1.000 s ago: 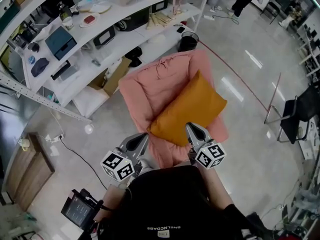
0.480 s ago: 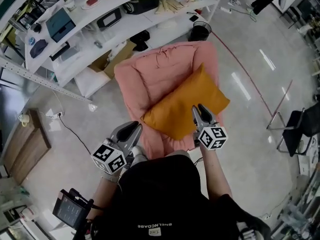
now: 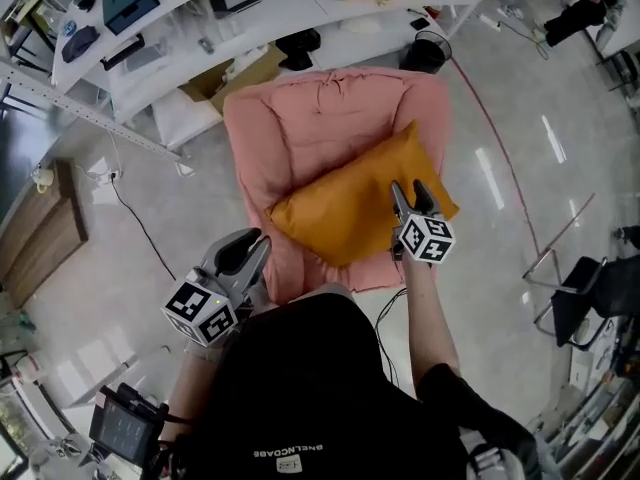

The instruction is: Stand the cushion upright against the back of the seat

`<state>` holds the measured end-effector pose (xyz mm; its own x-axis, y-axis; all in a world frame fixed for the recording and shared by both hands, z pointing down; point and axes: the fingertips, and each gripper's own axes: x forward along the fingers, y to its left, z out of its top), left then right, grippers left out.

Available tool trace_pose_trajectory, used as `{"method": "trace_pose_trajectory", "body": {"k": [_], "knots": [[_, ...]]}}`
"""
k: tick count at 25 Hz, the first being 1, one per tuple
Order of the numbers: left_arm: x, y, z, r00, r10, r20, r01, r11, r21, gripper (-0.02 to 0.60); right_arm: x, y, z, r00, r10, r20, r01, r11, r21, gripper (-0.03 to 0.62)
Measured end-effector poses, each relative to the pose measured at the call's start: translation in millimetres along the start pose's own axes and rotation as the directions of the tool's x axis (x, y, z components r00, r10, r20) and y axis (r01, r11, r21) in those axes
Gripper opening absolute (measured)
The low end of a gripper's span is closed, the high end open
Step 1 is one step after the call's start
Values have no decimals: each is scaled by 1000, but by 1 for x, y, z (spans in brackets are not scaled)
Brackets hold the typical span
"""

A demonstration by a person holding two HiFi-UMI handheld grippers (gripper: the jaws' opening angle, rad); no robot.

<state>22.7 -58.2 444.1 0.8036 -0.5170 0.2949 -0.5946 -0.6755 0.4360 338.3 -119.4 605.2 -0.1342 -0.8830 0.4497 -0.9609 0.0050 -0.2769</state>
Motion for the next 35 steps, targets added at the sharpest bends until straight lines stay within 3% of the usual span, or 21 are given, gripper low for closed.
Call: {"method": "trace_pose_trajectory", "body": {"k": [3, 10, 17, 27, 35], "knots": [[-1, 2, -5, 999, 46, 2, -46, 999, -12, 87, 22, -17, -6, 998, -19, -56, 18, 1000, -22, 284], [-7, -10, -21, 994, 112, -4, -112, 993, -26, 87, 56, -54, -28, 977, -75, -200, 60, 995, -81, 430], [-17, -2, -28, 987, 158, -2, -158, 987, -40, 86, 85, -64, -44, 960, -89, -264, 70, 994, -82, 452], [-21, 1, -31, 986, 168, -1, -168, 985, -47, 83, 102, -69, -60, 952, -105, -289, 110, 994, 4, 310], [-24, -2, -38, 988, 155, -19, -155, 987, -43, 81, 89, -65, -64, 971, -102, -216, 129, 985, 112, 185]]}}
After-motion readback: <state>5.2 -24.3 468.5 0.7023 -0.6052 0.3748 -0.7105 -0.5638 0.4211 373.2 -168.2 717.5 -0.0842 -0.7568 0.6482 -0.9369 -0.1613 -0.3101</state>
